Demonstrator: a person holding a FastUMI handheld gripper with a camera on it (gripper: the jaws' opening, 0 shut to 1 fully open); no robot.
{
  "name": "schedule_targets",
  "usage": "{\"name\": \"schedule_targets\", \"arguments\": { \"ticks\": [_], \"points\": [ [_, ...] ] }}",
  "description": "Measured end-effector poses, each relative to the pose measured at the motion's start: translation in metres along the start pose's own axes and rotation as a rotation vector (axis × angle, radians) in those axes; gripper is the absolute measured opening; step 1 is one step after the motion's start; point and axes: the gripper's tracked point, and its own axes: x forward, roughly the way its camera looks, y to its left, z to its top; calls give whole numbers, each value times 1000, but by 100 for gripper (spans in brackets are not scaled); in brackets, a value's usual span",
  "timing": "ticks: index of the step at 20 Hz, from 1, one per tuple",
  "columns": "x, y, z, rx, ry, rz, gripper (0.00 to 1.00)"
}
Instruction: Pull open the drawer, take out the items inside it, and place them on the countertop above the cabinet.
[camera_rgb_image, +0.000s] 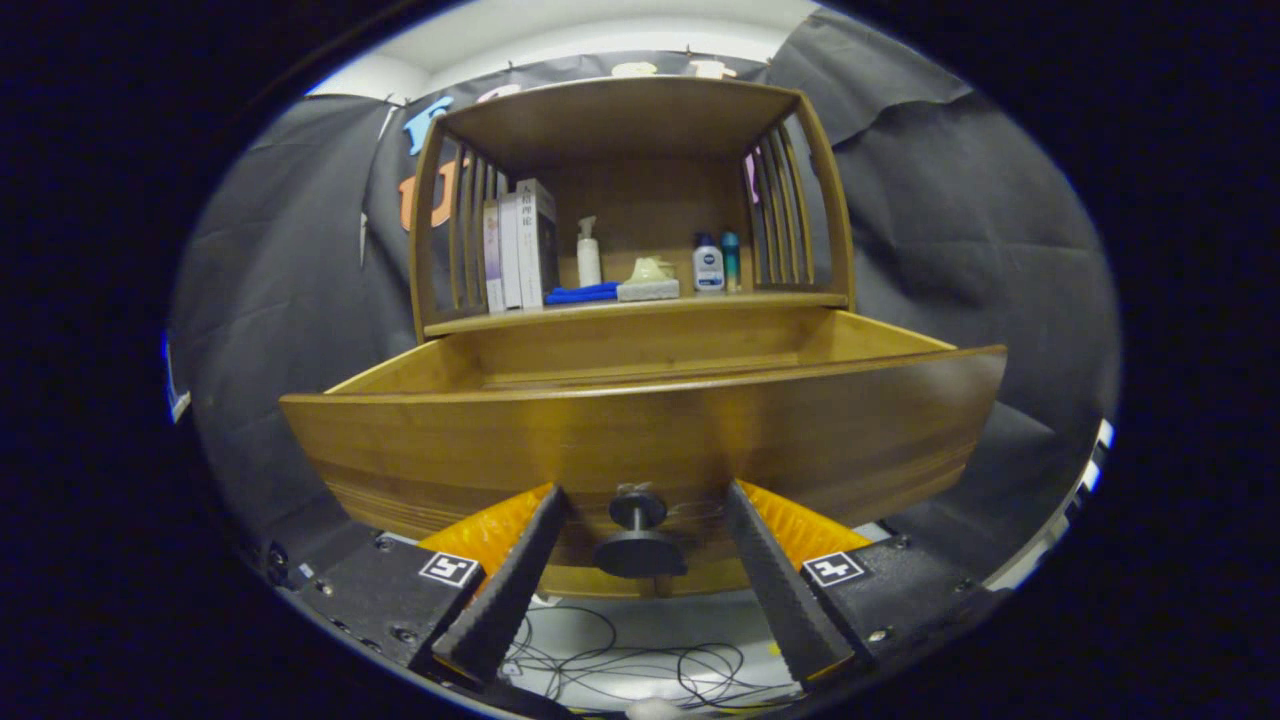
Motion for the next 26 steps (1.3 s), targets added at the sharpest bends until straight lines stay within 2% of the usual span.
{"name": "schedule_targets", "arguments": {
  "ticks": [17, 26],
  "points": [
    [31, -1, 7, -70, -62, 8, 99],
    [73, 2, 21, -105, -44, -10, 99]
  ]
}}
